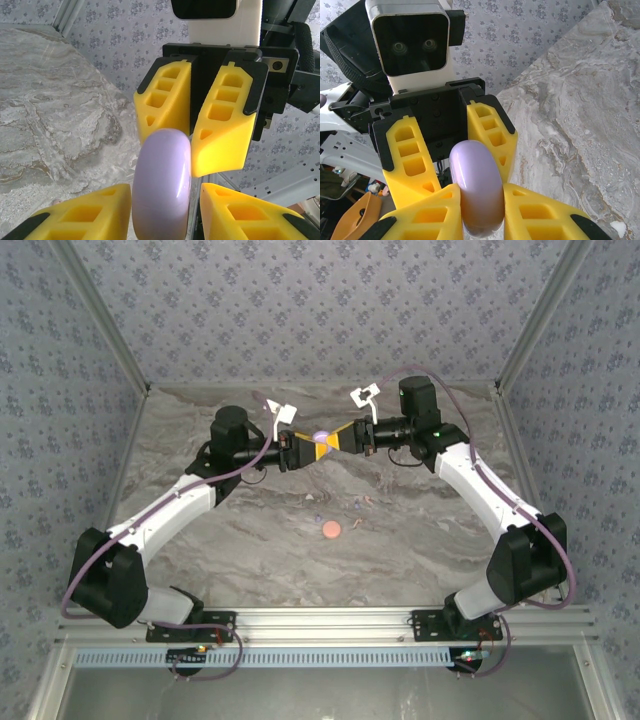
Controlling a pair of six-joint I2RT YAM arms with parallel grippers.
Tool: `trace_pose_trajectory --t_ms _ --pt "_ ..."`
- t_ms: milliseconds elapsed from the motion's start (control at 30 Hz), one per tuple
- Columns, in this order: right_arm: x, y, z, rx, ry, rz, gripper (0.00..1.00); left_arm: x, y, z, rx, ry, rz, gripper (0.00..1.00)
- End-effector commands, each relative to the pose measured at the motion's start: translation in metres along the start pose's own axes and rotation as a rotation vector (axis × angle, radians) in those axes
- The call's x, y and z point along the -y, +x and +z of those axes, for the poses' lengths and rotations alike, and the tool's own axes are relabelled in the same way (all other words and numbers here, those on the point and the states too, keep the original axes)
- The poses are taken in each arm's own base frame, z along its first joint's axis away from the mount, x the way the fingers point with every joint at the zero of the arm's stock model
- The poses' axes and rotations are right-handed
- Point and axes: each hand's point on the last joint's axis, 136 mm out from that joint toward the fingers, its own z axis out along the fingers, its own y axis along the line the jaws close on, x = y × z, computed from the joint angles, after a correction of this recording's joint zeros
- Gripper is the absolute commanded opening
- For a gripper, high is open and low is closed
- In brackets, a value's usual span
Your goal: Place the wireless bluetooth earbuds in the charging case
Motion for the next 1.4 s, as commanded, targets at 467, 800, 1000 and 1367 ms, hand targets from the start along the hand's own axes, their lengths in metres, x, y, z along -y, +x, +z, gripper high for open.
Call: trace_pose_trajectory --t_ms 467,800,1000,1367 --pt "-0.006 -0.0147 -0.0038 0.027 0.008 -0.033 0.24 0.0132 -0.0105 0.0025 0.017 0.041 0.041 0.37" --pt "-0.0038 -0.0155 -0.0041 0.029 0.016 -0.029 0.24 0.0127 -0.0095 0.0036 0.013 0.041 0.038 0.39" --pt "-0.0032 -0.0159 -0.004 0.03 0.02 -0.027 0.24 0.0122 -0.0082 0.0044 0.009 0.041 0.036 0.42" --pt "-0.0043 -0.0168 -0.0047 0.031 0.02 -0.027 0.25 0.0084 -0.0058 0.0066 -0.001 0.03 0.032 0.28"
